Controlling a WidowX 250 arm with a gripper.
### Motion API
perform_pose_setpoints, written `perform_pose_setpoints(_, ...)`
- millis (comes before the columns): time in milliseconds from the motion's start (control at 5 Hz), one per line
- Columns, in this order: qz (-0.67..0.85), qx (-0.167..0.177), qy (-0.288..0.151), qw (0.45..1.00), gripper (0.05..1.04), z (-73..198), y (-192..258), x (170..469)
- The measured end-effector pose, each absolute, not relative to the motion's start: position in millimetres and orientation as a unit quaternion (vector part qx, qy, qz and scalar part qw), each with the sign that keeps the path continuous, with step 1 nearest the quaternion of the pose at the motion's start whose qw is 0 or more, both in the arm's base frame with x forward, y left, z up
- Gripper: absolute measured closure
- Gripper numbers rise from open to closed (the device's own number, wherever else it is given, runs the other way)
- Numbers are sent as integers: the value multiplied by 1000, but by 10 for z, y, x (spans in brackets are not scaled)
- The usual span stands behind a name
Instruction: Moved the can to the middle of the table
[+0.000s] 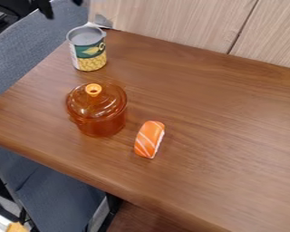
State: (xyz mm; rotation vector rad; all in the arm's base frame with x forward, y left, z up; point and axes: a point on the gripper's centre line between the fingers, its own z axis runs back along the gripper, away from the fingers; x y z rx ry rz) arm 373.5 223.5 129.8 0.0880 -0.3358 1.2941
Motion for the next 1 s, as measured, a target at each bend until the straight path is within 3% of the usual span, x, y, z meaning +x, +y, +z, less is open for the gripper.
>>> perform_pose_setpoints(400,643,60,-120,754,84,954,2520,3809)
perform_pose_setpoints(1000,666,26,-101,739,84,664,2180,3908)
